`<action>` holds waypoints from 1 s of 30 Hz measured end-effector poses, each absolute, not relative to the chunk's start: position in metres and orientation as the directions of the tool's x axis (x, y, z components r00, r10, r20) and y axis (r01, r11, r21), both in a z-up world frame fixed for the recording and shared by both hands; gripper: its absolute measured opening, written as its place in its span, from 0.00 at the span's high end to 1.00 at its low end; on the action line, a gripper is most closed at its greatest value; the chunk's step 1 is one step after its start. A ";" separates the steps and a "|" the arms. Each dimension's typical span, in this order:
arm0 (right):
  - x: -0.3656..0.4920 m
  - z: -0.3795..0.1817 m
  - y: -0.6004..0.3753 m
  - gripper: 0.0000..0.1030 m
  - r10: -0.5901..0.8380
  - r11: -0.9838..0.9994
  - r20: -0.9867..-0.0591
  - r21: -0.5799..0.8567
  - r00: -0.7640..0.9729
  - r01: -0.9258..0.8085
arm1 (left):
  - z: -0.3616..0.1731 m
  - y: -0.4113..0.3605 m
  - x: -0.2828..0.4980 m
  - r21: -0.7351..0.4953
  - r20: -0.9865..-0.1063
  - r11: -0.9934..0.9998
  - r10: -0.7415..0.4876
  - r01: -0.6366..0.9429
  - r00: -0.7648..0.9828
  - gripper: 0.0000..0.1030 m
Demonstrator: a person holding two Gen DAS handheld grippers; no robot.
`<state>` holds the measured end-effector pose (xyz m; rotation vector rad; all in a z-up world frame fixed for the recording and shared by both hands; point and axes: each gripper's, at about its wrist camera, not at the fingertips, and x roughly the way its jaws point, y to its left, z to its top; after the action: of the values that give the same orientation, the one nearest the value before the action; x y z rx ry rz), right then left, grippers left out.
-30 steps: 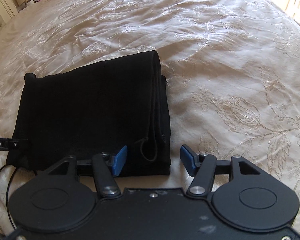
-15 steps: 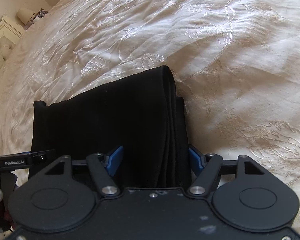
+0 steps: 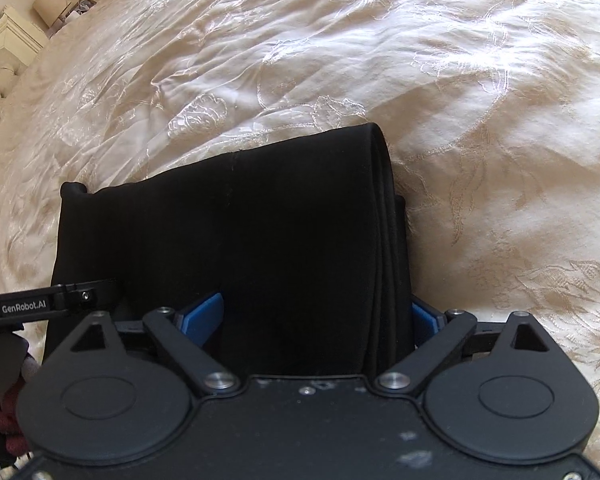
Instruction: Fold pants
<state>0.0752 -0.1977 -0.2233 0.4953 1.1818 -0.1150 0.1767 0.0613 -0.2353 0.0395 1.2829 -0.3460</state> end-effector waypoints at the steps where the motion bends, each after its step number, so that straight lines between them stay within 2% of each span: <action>1: 0.075 -0.223 -0.200 0.04 0.176 0.885 -0.905 0.318 0.388 0.340 | -0.232 0.061 0.175 -0.151 -0.943 0.946 -0.225 0.285 0.246 0.01; 3: 0.073 -0.221 -0.201 0.08 0.179 0.885 -0.904 0.320 0.387 0.338 | -0.227 0.060 0.171 -0.138 -0.941 0.944 -0.219 0.298 0.256 0.07; 5: 0.071 -0.217 -0.201 0.14 0.170 0.892 -0.909 0.306 0.382 0.333 | -0.215 0.064 0.162 -0.129 -0.938 0.948 -0.213 0.292 0.275 0.22; 6: 0.070 -0.215 -0.200 0.26 0.160 0.896 -0.911 0.295 0.380 0.331 | -0.212 0.066 0.161 -0.125 -0.936 0.950 -0.209 0.285 0.285 0.27; 7: 0.068 -0.210 -0.198 0.42 0.144 0.902 -0.914 0.279 0.381 0.330 | -0.206 0.068 0.158 -0.117 -0.933 0.957 -0.198 0.266 0.301 0.41; 8: 0.066 -0.206 -0.199 0.52 0.134 0.901 -0.914 0.273 0.383 0.337 | -0.203 0.073 0.157 -0.129 -0.929 0.959 -0.205 0.251 0.307 0.52; 9: 0.065 -0.201 -0.199 0.68 0.126 0.899 -0.913 0.270 0.387 0.345 | -0.200 0.076 0.157 -0.143 -0.926 0.962 -0.213 0.235 0.311 0.59; 10: 0.064 -0.196 -0.199 0.75 0.121 0.896 -0.911 0.271 0.393 0.352 | -0.197 0.082 0.156 -0.162 -0.922 0.962 -0.227 0.220 0.314 0.70; 11: 0.062 -0.190 -0.197 0.75 0.118 0.895 -0.909 0.272 0.399 0.355 | -0.194 0.089 0.156 -0.182 -0.918 0.962 -0.241 0.205 0.314 0.77; 14: 0.063 -0.173 -0.182 0.76 0.078 0.918 -0.911 0.224 0.404 0.328 | -0.184 0.094 0.155 -0.200 -0.907 0.964 -0.249 0.174 0.341 0.84; 17: 0.071 -0.150 -0.156 0.77 0.058 0.945 -0.901 0.188 0.430 0.267 | -0.166 0.104 0.150 -0.154 -0.889 0.969 -0.221 0.193 0.401 0.85; 20: 0.088 -0.131 -0.130 0.77 0.106 0.956 -0.881 0.217 0.460 0.197 | -0.152 0.131 0.151 -0.104 -0.871 0.979 -0.175 0.177 0.459 0.85; 30: 0.216 -0.123 0.037 0.77 0.337 0.940 -0.826 0.323 0.451 -0.111 | -0.114 0.313 0.197 -0.011 -0.828 0.993 0.054 -0.113 0.558 0.85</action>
<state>0.2159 0.0369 -0.1233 0.2357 1.0697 0.2799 0.1970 0.3128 -0.1140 -0.0658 0.9738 0.0990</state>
